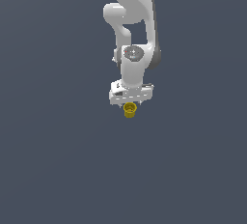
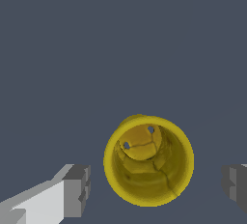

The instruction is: Pick up the object and move it to a goal position.

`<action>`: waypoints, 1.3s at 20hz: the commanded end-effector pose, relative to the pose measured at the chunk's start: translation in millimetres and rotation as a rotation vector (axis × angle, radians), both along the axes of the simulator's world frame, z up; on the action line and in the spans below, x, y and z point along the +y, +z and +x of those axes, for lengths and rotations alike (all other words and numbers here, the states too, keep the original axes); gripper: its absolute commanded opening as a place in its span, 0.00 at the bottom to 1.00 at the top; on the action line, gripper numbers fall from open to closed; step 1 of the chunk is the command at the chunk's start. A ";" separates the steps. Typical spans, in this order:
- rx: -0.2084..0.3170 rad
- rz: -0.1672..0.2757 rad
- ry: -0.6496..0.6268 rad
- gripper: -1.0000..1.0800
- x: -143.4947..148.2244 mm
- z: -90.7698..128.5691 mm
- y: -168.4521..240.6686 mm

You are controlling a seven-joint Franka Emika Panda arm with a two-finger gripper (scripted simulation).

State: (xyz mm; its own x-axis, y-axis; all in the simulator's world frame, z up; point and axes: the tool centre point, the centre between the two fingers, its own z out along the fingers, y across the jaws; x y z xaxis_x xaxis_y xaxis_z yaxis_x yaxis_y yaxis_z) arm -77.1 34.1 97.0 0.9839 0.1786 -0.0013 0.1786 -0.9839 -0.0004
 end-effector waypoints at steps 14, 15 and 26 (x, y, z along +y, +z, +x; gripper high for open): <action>-0.001 0.000 0.003 0.96 0.3 -1.6 -48.1; -0.001 0.000 0.003 0.96 0.3 -1.4 -49.5; -0.001 0.000 0.003 0.00 0.3 -1.3 -50.6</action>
